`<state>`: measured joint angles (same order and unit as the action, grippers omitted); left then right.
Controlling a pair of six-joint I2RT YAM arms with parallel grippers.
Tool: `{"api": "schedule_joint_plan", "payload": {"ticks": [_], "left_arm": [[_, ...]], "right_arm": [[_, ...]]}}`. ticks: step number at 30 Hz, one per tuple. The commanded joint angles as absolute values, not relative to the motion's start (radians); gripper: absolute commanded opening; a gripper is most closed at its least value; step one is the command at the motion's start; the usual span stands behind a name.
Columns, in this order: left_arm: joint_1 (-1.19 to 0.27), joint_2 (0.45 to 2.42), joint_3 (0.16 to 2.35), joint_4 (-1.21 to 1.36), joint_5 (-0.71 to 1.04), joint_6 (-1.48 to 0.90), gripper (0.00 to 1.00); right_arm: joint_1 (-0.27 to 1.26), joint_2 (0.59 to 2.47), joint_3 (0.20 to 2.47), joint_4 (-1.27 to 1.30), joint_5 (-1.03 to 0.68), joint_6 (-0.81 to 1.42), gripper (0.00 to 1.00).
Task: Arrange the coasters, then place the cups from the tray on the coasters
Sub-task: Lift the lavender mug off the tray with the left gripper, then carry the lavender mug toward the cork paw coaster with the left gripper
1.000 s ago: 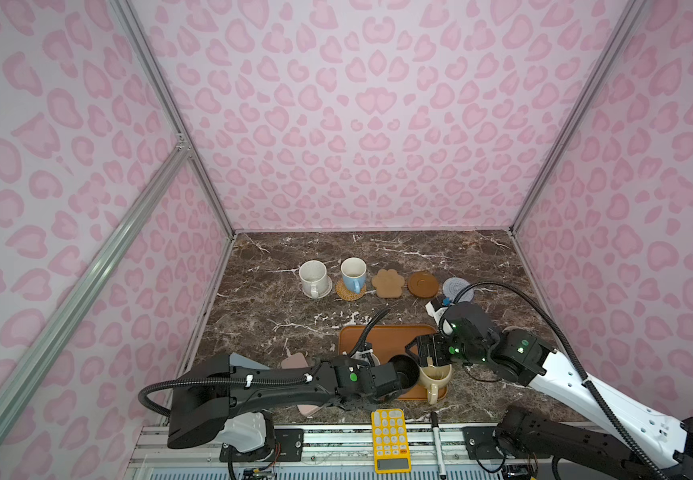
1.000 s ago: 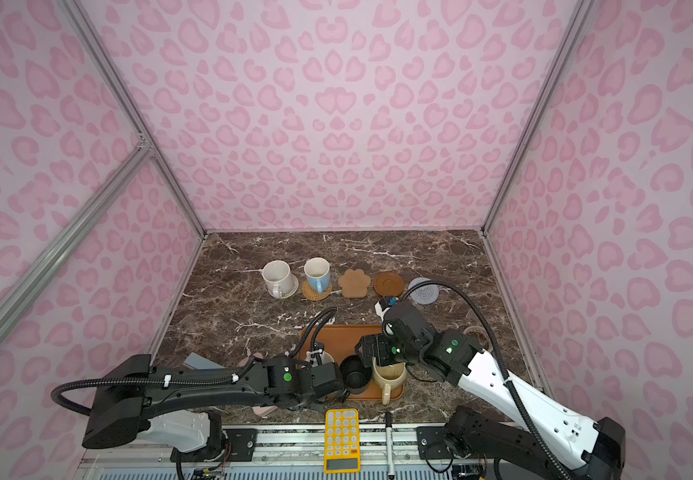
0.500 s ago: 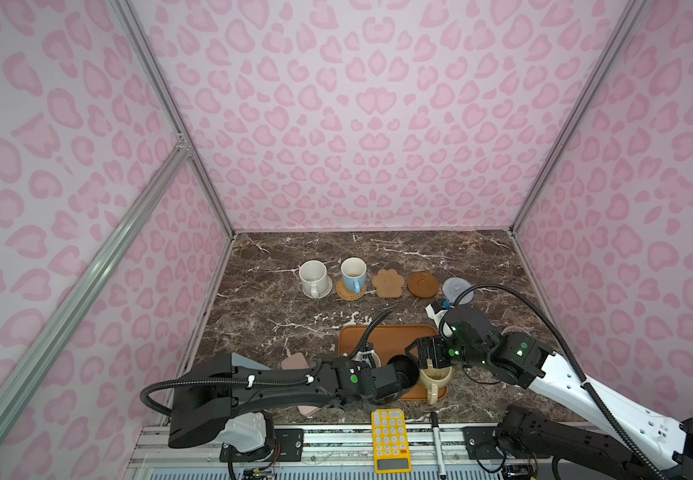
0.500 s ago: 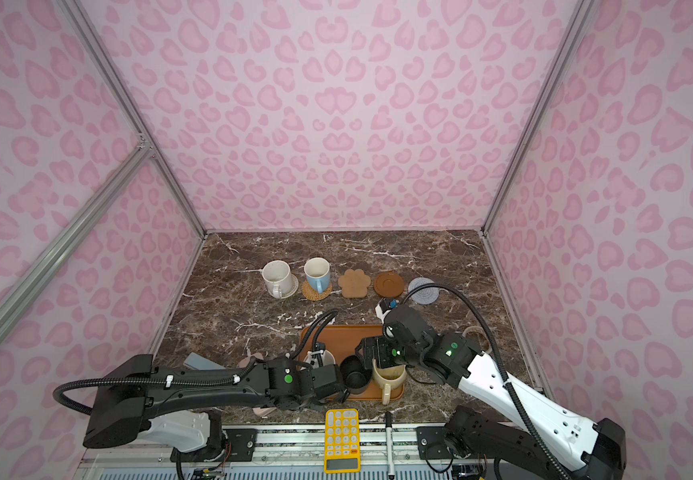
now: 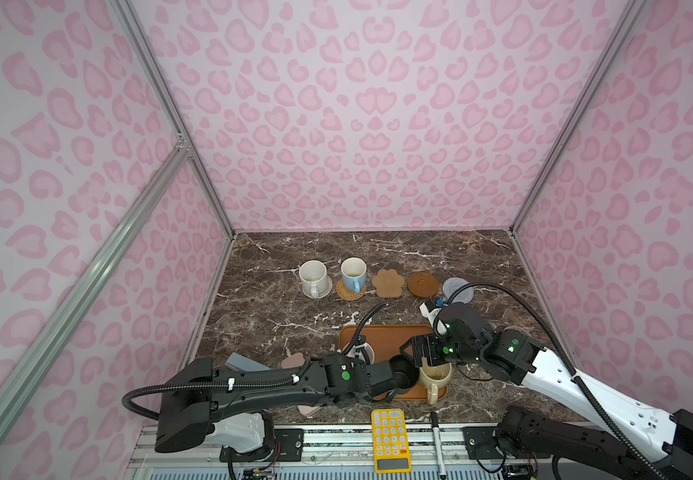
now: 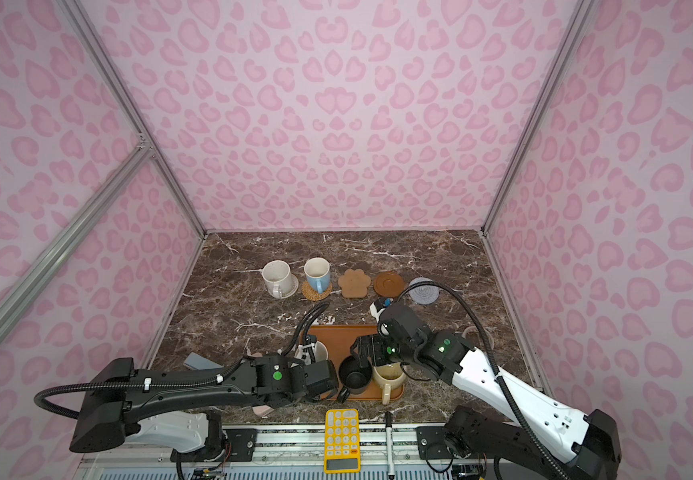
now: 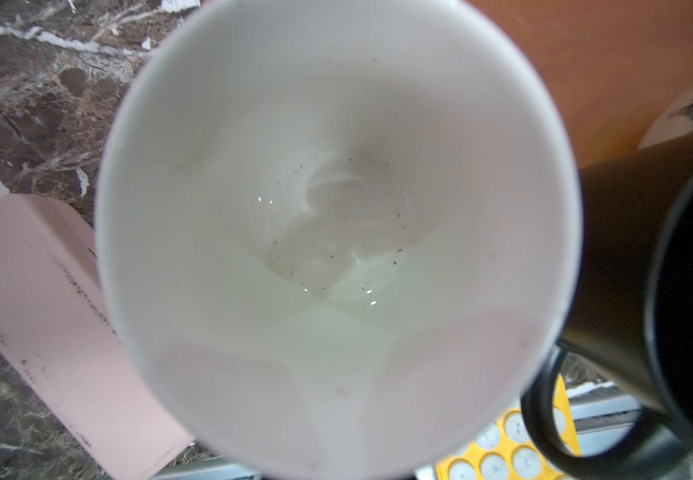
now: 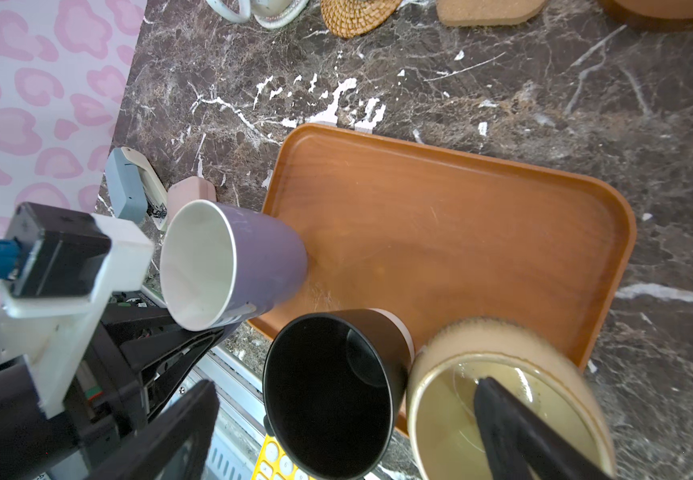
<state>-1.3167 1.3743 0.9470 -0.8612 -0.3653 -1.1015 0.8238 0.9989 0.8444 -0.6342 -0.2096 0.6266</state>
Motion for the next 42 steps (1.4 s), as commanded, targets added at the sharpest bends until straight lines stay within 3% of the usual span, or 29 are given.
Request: {"api": "schedule_joint_plan", "payload": {"ticks": [1, 12, 20, 42], "left_arm": [[-1.299, 1.366, 0.976, -0.904, -0.422, -1.122, 0.03], [-1.172, 1.316, 1.152, -0.985, -0.393, -0.992, 0.03], [-1.095, 1.342, 1.252, -0.962, -0.331, -0.915, 0.03], [-0.9, 1.674, 1.664, -0.973, -0.217, -0.769, 0.03]], "right_arm": [[0.825, 1.006, 0.851, -0.6, -0.217, 0.608, 0.98], [0.802, 0.994, 0.859, -0.551, -0.177, 0.604, 0.98], [0.682, 0.963, 0.85, -0.518, -0.274, 0.576, 0.98], [0.336, 1.031, 0.873, -0.507, -0.393, 0.491, 0.95]]}}
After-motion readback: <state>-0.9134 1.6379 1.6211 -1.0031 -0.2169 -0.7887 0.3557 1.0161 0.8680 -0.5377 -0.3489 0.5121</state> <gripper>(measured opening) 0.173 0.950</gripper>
